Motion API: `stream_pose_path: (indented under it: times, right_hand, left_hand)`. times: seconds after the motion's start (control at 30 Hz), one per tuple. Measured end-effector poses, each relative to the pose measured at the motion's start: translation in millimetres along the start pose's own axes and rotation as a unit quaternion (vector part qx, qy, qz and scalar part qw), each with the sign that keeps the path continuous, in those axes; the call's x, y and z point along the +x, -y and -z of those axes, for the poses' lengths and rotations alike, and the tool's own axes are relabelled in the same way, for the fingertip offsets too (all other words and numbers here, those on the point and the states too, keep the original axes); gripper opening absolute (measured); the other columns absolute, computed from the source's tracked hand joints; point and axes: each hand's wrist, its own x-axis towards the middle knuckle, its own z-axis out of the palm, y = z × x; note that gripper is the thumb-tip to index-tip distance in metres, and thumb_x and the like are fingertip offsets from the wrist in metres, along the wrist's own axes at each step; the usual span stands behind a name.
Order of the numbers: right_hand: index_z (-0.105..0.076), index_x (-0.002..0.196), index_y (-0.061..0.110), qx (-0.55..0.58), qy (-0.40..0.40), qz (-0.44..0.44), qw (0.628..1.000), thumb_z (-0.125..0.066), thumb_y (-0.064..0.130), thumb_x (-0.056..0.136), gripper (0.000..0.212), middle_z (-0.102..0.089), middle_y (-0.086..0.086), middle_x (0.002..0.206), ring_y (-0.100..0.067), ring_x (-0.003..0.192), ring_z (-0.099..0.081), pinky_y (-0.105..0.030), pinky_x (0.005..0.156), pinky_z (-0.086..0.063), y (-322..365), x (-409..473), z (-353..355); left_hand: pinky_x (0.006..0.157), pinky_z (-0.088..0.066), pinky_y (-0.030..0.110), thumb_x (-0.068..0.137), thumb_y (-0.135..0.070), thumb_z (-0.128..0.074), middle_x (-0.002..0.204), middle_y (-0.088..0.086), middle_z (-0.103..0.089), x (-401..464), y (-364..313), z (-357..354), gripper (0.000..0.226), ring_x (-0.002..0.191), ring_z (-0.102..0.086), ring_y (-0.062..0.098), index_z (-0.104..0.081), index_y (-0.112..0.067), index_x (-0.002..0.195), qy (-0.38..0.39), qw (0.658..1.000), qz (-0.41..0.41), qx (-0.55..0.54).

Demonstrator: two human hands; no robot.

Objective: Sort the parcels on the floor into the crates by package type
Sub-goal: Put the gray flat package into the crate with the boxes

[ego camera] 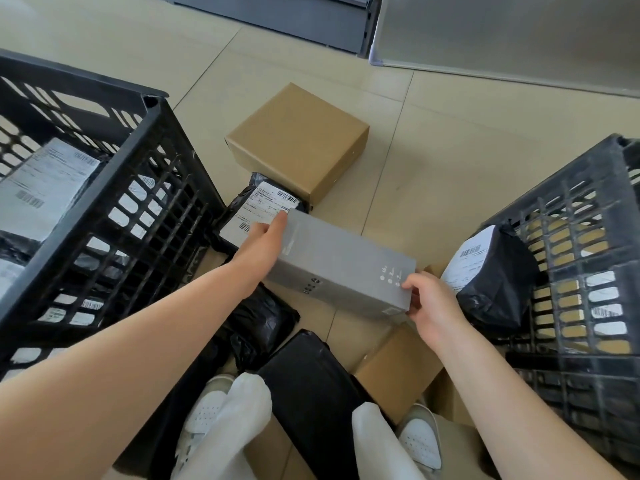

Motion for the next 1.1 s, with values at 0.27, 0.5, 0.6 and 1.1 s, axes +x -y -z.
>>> stream_pose_path:
  times: [0.27, 0.5, 0.6, 1.1]
  right_hand:
    - [-0.057, 0.122, 0.015, 0.007, -0.018, 0.003, 1.0, -0.056, 0.027, 0.098, 0.026, -0.066, -0.005, 0.114, -0.02, 0.099, -0.063, -0.043, 0.089, -0.053, 0, 4, -4]
    - [-0.055, 0.105, 0.012, -0.016, -0.023, 0.016, 0.999, -0.058, 0.011, 0.094, 0.011, -0.063, -0.012, 0.106, -0.021, 0.088, -0.061, -0.05, 0.091, -0.052, -6, -2, -9]
    - [-0.057, 0.097, 0.009, -0.043, -0.009, 0.033, 0.999, -0.047, 0.001, 0.091, 0.015, -0.059, -0.008, 0.089, -0.021, 0.076, -0.055, -0.041, 0.076, -0.043, -6, -9, -12]
    - [-0.062, 0.124, 0.023, -0.005, 0.044, 0.023, 0.999, -0.062, 0.042, 0.095, 0.035, -0.072, -0.003, 0.112, -0.02, 0.102, -0.066, -0.034, 0.077, -0.051, 4, -21, -15]
  left_hand:
    - [0.103, -0.045, 0.046, 0.084, -0.072, -0.044, 0.122, 0.0, -0.065, -2, 6, 1, 0.064, 0.109, -0.061, 0.022, -0.054, -0.031, 0.132, 0.039, 0.993, 0.029, -0.107]
    - [0.08, -0.051, 0.038, 0.095, -0.033, -0.052, 0.115, 0.005, -0.064, -4, 16, 6, 0.022, 0.099, -0.061, 0.023, -0.055, -0.026, 0.116, 0.022, 0.993, -0.004, -0.118]
    - [0.073, -0.05, 0.035, 0.091, -0.018, -0.055, 0.115, 0.007, -0.061, -5, 19, 7, 0.028, 0.095, -0.06, 0.024, -0.055, -0.024, 0.118, 0.018, 0.994, -0.006, -0.106]
    - [0.09, -0.053, 0.042, 0.094, -0.037, -0.054, 0.114, -0.002, -0.064, -17, 9, 13, 0.036, 0.104, -0.062, 0.024, -0.05, -0.03, 0.129, 0.025, 0.987, -0.024, -0.16]
